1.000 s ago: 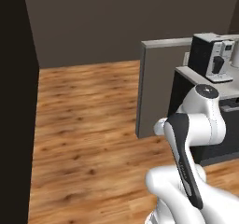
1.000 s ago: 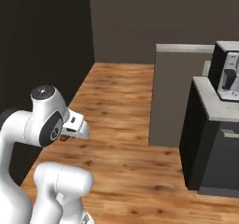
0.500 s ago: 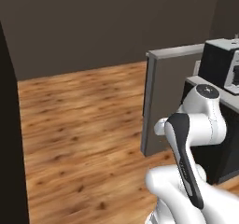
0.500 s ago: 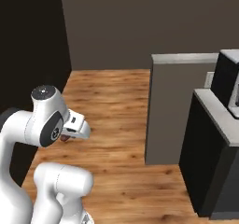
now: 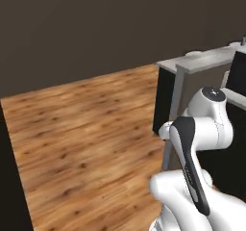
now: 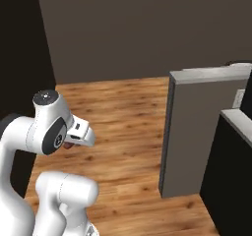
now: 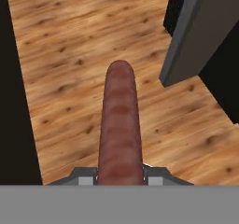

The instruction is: Move the hot dog bun to the plate on the dining table and place the condiment next to that plate. Then navigate to the fridge and take the sausage and place it on the plate as well.

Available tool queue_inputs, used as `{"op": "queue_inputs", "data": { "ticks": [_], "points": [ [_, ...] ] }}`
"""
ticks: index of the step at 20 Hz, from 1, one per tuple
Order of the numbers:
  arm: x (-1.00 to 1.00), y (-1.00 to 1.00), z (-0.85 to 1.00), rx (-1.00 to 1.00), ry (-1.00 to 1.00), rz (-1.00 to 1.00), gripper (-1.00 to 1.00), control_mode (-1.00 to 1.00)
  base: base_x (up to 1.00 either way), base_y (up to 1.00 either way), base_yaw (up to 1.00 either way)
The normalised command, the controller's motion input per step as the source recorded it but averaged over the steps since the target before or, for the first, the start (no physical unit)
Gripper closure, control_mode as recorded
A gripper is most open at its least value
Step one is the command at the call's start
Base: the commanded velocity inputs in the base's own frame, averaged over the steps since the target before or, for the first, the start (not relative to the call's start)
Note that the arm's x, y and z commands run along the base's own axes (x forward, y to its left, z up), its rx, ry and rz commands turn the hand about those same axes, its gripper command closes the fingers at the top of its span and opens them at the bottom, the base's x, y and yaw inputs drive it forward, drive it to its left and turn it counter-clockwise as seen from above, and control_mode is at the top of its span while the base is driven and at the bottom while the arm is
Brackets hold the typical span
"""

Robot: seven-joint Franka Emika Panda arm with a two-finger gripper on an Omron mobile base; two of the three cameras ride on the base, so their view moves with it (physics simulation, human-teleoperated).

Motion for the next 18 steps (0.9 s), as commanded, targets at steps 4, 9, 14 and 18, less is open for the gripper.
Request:
{"op": "queue_inputs", "data": {
  "ticks": [4,9,14,18],
  "points": [
    [0.00,0.00,0.00,0.00,0.00,0.00,1.00,1.00,1.00,0.84,-0.28],
    [0.00,0.00,0.00,0.00,0.00,0.00,1.00,1.00,1.00,0.89,-0.28],
    [0.00,0.00,0.00,0.00,0.00,0.00,1.00,1.00,1.00,0.84,-0.29],
    [0.00,0.00,0.00,0.00,0.00,0.00,1.00,1.00,1.00,0.77,-0.30]
  ]
}}
